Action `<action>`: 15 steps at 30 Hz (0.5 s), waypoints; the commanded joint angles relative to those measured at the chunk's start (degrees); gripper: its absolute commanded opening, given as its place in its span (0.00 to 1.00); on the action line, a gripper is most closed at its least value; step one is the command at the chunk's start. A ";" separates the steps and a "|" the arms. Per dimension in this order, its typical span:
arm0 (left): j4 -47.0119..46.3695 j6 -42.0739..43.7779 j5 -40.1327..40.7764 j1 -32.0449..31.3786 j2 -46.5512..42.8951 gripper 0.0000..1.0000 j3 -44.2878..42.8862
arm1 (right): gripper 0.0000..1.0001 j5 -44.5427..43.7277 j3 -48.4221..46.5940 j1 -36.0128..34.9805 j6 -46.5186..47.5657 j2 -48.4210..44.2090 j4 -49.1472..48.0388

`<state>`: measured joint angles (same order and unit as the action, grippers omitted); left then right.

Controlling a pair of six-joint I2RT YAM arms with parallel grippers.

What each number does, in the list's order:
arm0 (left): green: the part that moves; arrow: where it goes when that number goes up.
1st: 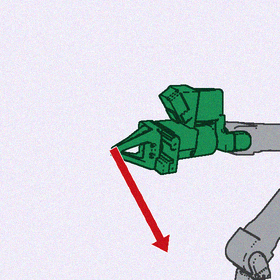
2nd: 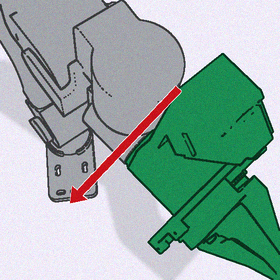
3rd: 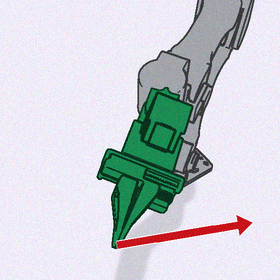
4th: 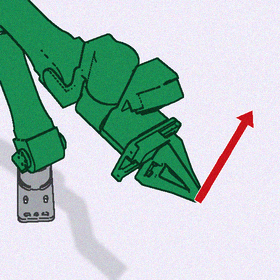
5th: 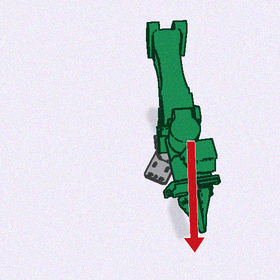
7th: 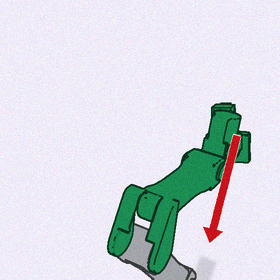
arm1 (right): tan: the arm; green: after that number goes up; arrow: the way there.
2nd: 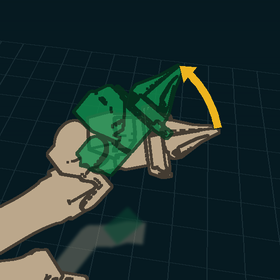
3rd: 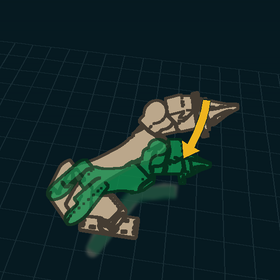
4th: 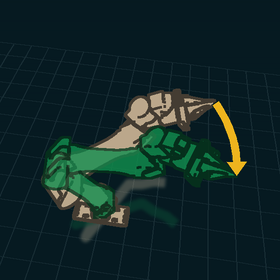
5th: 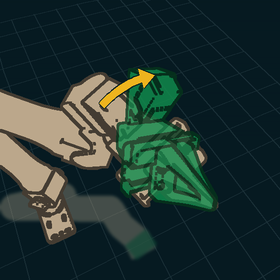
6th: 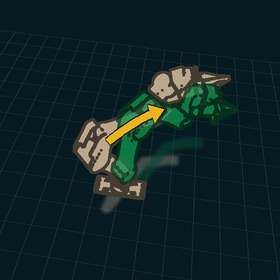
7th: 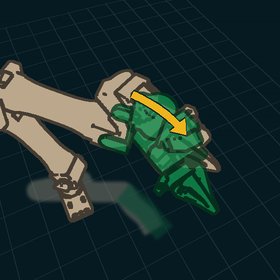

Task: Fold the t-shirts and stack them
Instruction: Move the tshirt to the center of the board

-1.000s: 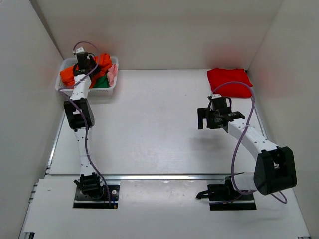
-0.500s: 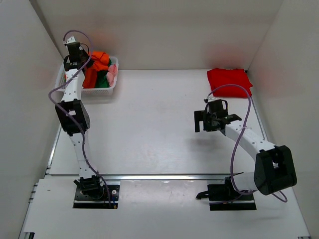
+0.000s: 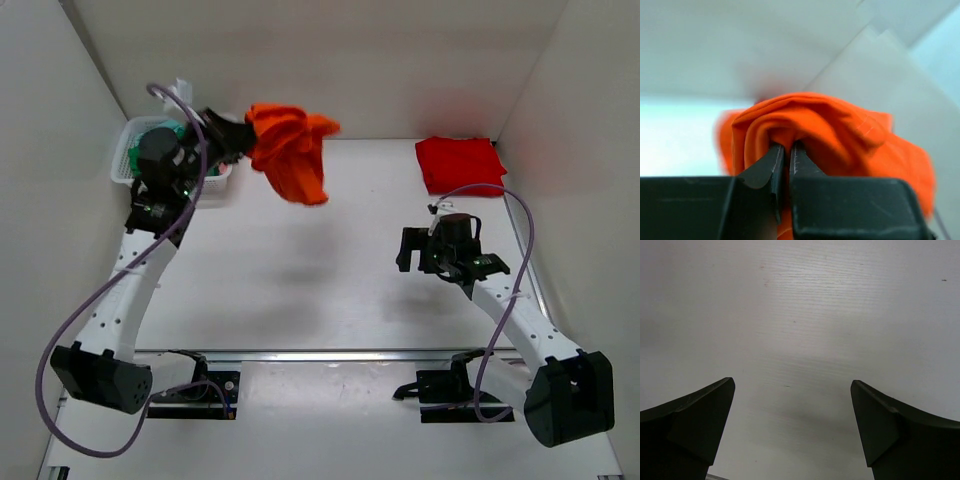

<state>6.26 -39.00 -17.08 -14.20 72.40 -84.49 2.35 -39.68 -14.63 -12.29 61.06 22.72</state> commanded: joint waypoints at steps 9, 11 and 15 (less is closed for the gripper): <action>-12.95 -9.52 -14.03 3.74 7.41 0.47 36.14 | 0.07 11.36 2.59 -7.68 -7.65 -0.95 -11.11; -10.15 -6.54 -11.15 3.21 5.31 0.52 36.50 | 0.00 11.80 2.33 -10.40 -8.71 1.68 -14.62; -8.20 -5.03 -9.72 3.99 1.09 0.55 40.62 | 0.42 9.96 -1.61 -14.98 -9.94 9.93 -17.36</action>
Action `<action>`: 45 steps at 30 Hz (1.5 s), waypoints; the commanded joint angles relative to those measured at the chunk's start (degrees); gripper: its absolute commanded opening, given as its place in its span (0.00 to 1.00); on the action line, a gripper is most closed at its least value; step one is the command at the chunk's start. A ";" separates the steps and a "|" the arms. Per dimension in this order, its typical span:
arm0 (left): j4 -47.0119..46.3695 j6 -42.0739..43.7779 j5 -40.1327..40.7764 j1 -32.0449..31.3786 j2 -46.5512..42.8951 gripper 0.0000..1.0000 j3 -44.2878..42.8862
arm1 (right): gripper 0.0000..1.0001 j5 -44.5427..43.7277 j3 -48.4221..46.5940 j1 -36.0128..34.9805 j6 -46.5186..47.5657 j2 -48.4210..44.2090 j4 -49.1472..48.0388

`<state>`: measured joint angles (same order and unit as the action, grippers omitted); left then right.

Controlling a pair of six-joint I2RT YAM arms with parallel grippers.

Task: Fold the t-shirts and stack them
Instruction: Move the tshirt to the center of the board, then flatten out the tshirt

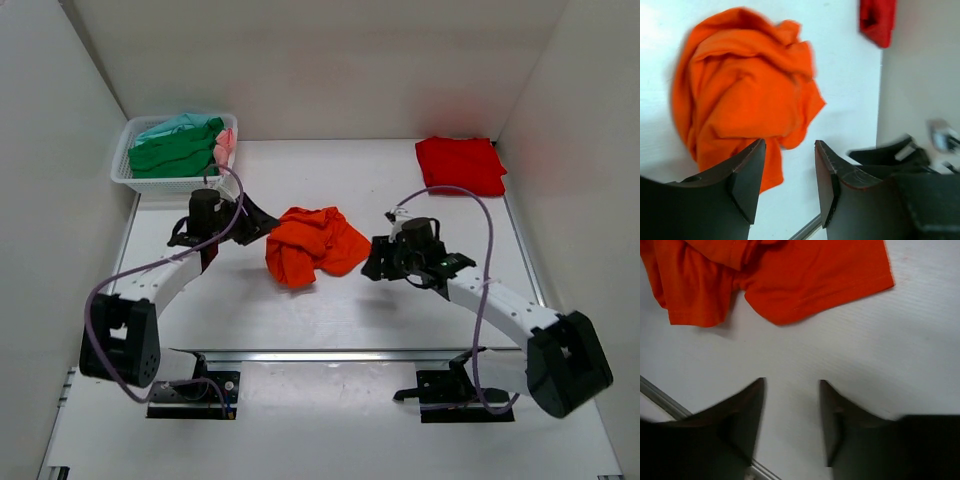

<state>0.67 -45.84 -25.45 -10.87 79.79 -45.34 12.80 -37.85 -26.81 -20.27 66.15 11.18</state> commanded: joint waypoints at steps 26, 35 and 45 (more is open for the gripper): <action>6.10 17.98 23.24 -22.16 12.56 0.64 -10.10 | 0.75 -11.57 -26.75 -0.61 0.94 43.62 1.30; 4.95 15.43 25.36 -17.97 15.86 0.00 -14.86 | 0.00 -8.83 -24.91 0.61 2.77 39.43 4.98; 13.47 15.43 21.49 -1.10 -14.98 0.00 -12.50 | 0.00 -12.01 -24.90 15.36 10.77 8.14 13.33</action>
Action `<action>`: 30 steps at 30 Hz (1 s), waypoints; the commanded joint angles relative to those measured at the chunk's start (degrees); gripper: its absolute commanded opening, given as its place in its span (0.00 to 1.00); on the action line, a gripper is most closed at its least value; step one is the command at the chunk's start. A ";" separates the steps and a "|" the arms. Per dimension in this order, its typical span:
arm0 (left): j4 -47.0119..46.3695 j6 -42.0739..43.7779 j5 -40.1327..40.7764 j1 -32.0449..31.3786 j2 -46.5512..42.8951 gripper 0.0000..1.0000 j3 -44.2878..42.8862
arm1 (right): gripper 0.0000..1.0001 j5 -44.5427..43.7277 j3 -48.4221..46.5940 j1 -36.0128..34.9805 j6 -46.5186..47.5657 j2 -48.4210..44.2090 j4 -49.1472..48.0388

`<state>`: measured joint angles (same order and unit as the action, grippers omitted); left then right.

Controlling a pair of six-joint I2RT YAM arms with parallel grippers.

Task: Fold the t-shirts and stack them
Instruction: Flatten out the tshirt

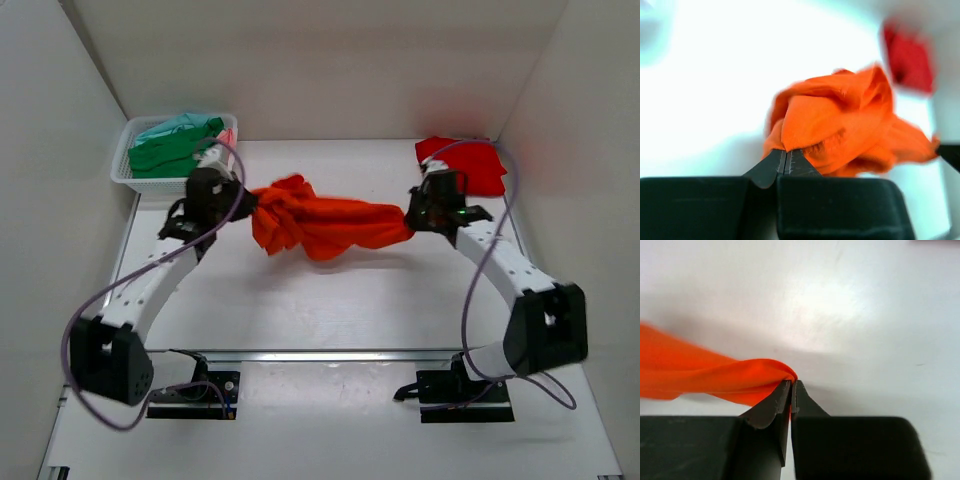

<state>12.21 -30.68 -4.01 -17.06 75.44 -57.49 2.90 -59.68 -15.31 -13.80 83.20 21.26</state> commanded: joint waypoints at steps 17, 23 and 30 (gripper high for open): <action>7.13 1.32 0.85 9.76 -21.48 0.26 0.36 | 0.00 2.38 0.70 12.41 4.40 -25.37 6.69; 5.55 1.05 -6.96 5.65 -18.14 0.46 3.43 | 0.00 4.49 5.88 11.54 3.70 -26.68 4.15; -2.44 -1.84 -10.22 -9.56 -2.70 0.51 8.71 | 0.00 4.49 12.57 8.37 1.06 -27.04 1.16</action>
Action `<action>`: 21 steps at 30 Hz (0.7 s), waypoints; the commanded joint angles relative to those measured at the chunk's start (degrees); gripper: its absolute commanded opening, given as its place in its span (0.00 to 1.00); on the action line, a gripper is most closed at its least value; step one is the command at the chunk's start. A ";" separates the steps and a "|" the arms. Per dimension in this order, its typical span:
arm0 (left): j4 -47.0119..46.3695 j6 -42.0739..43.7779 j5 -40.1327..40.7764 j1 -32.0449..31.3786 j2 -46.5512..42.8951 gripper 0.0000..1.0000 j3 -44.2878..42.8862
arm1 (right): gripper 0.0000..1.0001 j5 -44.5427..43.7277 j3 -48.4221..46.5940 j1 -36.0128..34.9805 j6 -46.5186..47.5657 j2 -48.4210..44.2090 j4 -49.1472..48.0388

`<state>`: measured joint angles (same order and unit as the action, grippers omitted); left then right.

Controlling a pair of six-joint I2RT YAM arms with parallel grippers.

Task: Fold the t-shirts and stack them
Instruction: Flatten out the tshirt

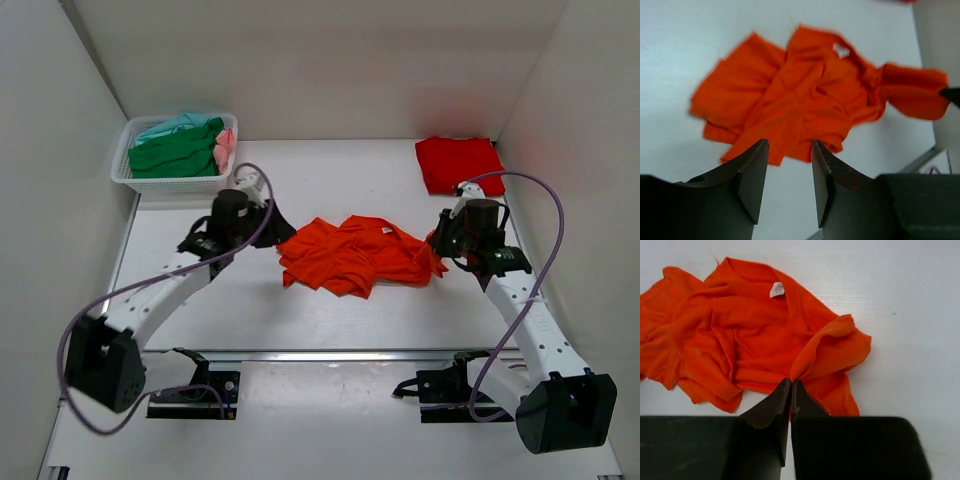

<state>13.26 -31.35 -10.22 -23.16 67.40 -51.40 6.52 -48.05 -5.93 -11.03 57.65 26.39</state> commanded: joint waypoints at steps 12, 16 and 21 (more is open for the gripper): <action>-8.07 0.24 2.13 -6.81 18.82 0.53 7.80 | 0.00 1.82 4.02 -2.59 -2.24 -0.17 -6.18; -9.30 0.33 3.80 -7.60 22.07 0.53 8.15 | 0.00 2.26 4.11 -2.59 -2.60 -0.25 -6.70; -9.31 0.33 6.34 -8.30 26.72 0.55 4.74 | 0.00 2.35 4.46 -3.03 -2.60 -0.34 -6.71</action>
<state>4.45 -31.83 -6.90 -30.68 92.25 -44.27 8.36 -43.86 -8.45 -13.41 57.67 22.33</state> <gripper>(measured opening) 0.547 0.007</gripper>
